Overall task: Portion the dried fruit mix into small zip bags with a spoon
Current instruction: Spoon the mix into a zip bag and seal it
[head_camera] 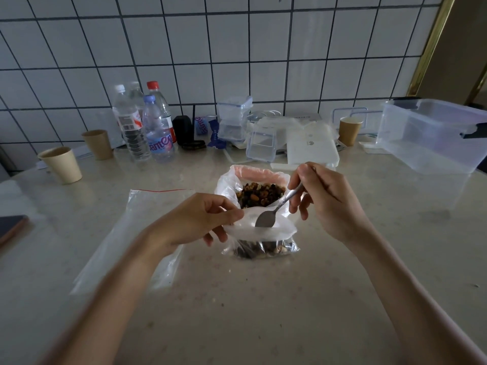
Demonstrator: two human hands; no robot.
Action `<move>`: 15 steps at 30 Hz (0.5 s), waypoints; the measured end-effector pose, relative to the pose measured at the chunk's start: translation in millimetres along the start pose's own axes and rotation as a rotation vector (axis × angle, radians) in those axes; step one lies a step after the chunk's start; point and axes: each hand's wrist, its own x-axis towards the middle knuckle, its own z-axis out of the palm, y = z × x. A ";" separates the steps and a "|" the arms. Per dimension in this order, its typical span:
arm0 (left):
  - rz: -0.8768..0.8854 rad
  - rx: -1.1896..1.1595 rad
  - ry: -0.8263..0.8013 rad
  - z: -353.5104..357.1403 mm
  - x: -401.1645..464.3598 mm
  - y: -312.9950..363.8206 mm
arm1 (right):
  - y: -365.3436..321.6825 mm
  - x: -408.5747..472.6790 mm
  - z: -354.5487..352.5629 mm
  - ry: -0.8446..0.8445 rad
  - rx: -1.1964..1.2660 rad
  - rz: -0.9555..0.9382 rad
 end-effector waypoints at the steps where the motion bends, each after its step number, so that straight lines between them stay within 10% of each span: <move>1: -0.002 0.025 0.016 -0.3 0.6 -1.7 | 1.7 0.2 -0.2 -0.008 -0.016 0.003; 7: -0.041 0.135 0.048 -3.0 2.2 -3.0 | 2.1 3.1 -5.2 0.184 0.218 0.105; 15: -0.085 0.328 0.571 -0.4 28.8 -19.9 | 12.4 9.0 -1.3 0.315 0.212 0.409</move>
